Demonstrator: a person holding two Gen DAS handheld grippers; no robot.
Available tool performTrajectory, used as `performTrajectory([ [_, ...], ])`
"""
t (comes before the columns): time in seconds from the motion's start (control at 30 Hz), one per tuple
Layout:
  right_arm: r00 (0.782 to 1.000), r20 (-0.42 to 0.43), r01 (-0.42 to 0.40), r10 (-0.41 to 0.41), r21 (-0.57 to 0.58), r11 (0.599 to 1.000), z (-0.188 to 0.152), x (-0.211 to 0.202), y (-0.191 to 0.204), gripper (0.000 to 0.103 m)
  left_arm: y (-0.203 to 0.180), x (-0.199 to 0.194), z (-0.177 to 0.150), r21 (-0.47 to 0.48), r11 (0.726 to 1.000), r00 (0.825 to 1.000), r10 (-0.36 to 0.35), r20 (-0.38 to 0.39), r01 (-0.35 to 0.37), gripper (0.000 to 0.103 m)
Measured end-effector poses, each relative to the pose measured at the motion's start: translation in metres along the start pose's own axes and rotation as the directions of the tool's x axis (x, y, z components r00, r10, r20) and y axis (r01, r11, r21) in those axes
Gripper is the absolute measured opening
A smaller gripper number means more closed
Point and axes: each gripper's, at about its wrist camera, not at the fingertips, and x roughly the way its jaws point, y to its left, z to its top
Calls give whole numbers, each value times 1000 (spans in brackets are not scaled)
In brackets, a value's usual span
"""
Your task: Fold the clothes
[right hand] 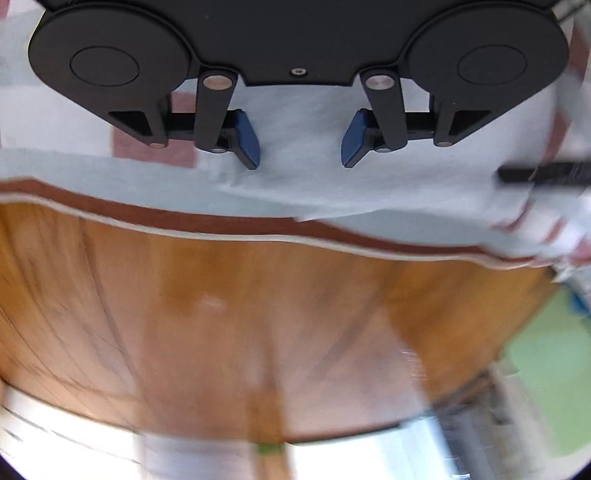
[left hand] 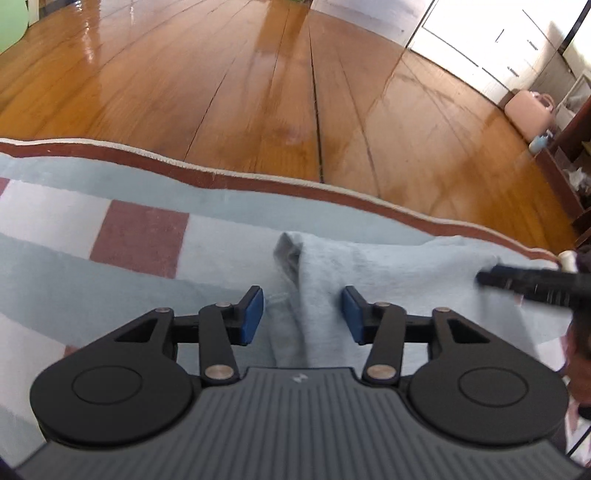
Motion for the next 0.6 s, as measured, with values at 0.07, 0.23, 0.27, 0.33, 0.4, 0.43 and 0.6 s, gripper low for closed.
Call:
performTrajectory([
  [0.07, 993, 37, 111, -113, 33, 993, 6, -3, -3, 54, -6, -2, 1, 57, 996, 997, 70, 23, -72, 68],
  [0.23, 999, 36, 38, -40, 48, 998, 0, -30, -27, 58, -20, -23, -5, 166, 960, 971, 206, 118, -224, 68],
  [0.27, 1000, 25, -14, 12, 79, 997, -5, -36, -36, 61, -13, -27, -3, 119, 973, 978, 183, 102, -195, 66],
  [0.33, 992, -12, -118, 122, 160, 980, -15, -45, -53, 68, 7, -35, 0, 0, 996, 994, 87, 60, -87, 65],
  [0.4, 971, -60, -210, 232, 252, 945, -28, -42, -69, 70, 29, -38, -1, -139, 989, 998, -55, 11, 56, 65],
  [0.43, 962, -74, -230, 261, 287, 930, -34, -40, -73, 70, 39, -39, -3, -200, 973, 993, -116, -9, 112, 66],
  [0.6, 941, -126, -243, 315, 398, 884, -62, -25, -88, 71, 56, -35, -20, -332, 912, 957, -280, -79, 240, 67],
])
